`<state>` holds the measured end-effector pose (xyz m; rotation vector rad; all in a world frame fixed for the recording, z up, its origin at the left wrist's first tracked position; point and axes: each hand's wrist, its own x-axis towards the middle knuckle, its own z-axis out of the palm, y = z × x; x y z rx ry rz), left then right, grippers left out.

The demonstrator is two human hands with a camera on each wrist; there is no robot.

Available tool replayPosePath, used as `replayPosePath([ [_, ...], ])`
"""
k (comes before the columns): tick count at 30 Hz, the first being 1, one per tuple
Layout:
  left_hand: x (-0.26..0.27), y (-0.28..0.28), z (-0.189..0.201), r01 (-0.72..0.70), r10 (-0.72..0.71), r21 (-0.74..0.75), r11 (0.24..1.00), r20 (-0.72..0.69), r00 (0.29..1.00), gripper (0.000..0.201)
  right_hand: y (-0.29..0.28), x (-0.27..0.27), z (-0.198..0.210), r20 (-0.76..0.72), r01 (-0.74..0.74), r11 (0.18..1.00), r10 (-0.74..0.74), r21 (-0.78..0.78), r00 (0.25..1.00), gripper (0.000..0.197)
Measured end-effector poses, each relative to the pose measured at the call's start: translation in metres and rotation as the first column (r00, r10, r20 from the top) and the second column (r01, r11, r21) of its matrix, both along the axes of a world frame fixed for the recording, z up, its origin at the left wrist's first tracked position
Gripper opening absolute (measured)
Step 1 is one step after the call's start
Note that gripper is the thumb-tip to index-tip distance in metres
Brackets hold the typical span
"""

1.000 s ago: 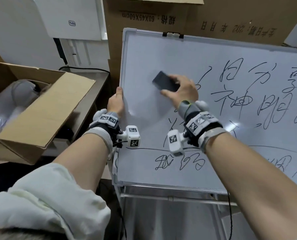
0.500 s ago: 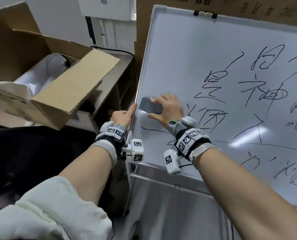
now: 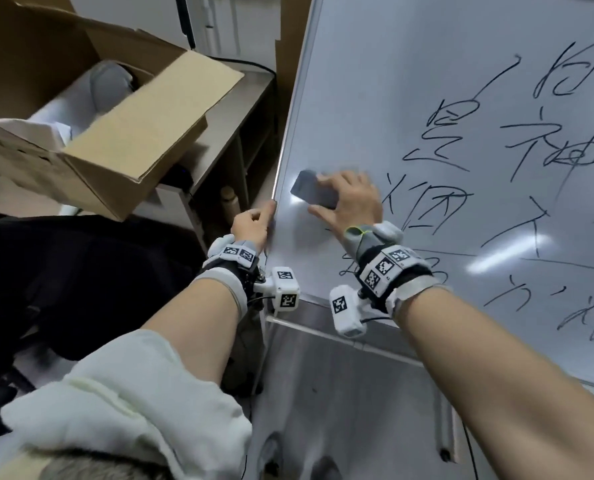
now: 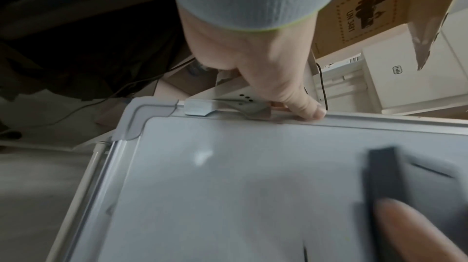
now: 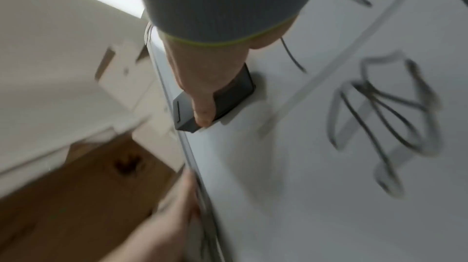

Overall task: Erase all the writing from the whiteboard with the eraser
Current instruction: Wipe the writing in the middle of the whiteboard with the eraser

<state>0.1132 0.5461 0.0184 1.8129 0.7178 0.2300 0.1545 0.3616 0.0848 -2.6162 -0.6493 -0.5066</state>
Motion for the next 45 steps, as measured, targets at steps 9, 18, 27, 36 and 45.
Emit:
replayPosePath([
  [9, 0.003, 0.001, -0.010, -0.077, 0.077, 0.006, 0.997, 0.042, 0.996, 0.059, -0.008, -0.059, -0.054, -0.168, -0.158, 0.976, 0.133, -0.146, 0.977, 0.053],
  [18, 0.005, 0.004, -0.018, -0.067, 0.067, 0.008, 0.998, 0.035, 0.997, 0.062, -0.048, 0.002, 0.004, -0.042, 0.174, 0.969, -0.169, 0.176, 0.985, 0.054],
  [27, -0.003, -0.007, -0.014, -0.137, 0.137, 0.052, 0.989, 0.002, 0.991, 0.061, -0.064, -0.081, -0.080, -0.377, -0.187, 0.966, 0.107, -0.181, 0.920, 0.057],
  [36, -0.006, -0.013, -0.018, -0.215, 0.209, 0.188, 0.958, 0.049, 0.977, 0.061, -0.084, -0.043, -0.035, -0.196, 0.163, 0.983, -0.144, 0.084, 0.970, 0.052],
  [45, -0.007, -0.016, -0.014, -0.214, 0.213, 0.244, 0.946, 0.030, 0.977, 0.068, -0.103, -0.040, -0.033, -0.168, 0.130, 0.989, -0.115, 0.077, 0.979, 0.051],
])
